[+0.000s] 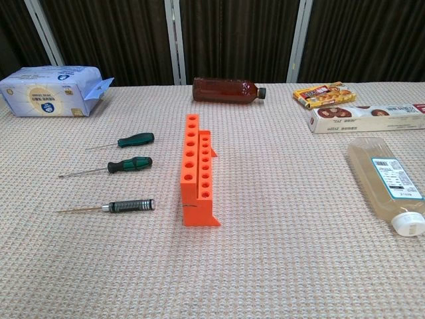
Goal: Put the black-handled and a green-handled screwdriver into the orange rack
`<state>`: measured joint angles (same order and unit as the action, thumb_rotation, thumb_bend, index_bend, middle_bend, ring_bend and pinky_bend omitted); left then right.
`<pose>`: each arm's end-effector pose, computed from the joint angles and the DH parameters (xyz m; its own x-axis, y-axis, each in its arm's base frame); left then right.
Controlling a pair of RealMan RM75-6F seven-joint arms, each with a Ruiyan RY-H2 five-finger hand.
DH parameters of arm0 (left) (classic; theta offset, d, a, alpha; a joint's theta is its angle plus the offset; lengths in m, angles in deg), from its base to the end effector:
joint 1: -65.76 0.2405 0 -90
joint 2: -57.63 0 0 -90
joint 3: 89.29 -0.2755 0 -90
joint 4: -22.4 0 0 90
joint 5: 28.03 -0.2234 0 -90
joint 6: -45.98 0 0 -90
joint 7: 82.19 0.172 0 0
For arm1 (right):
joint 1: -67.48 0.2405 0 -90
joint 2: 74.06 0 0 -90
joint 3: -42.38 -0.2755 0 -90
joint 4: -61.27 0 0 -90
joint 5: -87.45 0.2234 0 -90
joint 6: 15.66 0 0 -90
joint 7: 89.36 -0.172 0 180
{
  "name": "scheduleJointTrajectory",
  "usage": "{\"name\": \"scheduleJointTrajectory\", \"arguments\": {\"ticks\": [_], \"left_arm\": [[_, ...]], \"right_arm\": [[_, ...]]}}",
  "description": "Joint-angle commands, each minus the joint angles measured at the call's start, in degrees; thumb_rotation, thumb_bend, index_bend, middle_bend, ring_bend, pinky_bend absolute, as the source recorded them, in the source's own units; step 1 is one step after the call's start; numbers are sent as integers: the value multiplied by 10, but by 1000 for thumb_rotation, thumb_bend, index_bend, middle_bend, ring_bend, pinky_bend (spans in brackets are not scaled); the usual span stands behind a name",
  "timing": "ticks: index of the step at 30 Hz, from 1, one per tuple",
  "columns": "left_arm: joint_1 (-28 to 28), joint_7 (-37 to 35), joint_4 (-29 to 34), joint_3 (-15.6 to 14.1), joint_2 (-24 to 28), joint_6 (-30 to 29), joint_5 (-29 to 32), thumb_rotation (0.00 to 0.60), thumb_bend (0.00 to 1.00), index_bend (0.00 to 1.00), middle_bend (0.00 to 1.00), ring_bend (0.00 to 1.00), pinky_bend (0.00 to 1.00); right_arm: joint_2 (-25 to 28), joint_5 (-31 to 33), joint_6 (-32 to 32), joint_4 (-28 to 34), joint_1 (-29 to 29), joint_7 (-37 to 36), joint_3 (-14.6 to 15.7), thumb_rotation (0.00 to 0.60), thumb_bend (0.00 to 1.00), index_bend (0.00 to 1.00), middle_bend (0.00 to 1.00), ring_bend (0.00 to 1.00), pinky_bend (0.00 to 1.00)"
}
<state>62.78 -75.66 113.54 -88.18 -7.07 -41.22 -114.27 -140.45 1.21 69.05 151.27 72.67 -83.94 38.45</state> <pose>-0.3432 0.1940 0.1544 0.5084 0.0102 0.8611 0.8609 0.0167 -0.5085 -0.3353 -0.2181 0.1474 0.4803 0.0139 0.8770 -0.8768 -0.0165 0.4805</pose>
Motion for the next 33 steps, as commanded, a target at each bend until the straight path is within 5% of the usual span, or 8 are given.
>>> {"name": "scheduleJointTrajectory", "arguments": {"ticks": [1,11,21,33], "left_arm": [[2,-15,-2,-1,-3,-9,-10,578,129,240,128,54,0],[8,-31,-5,-1,-7,-23,-19,581,128,260,138,71,0],[1,-16,7,2,-9,-6,-10,580,237,318,151,81,0],[-68,22,53,12,-15,101,-5,600,398,395,172,93,0]], "right_arm": [[0,1,0,-1,0,-2,0,600,4,2,0,0,0],[-2,-3,-1,-9,1,-14,1,600,4,2,0,0,0],[-3,-4,7,-12,-4,-20,3,600,4,2,0,0,0],[-4,-3,7,-13,-6,-21,4,600,3,1,0,0,0]]}}
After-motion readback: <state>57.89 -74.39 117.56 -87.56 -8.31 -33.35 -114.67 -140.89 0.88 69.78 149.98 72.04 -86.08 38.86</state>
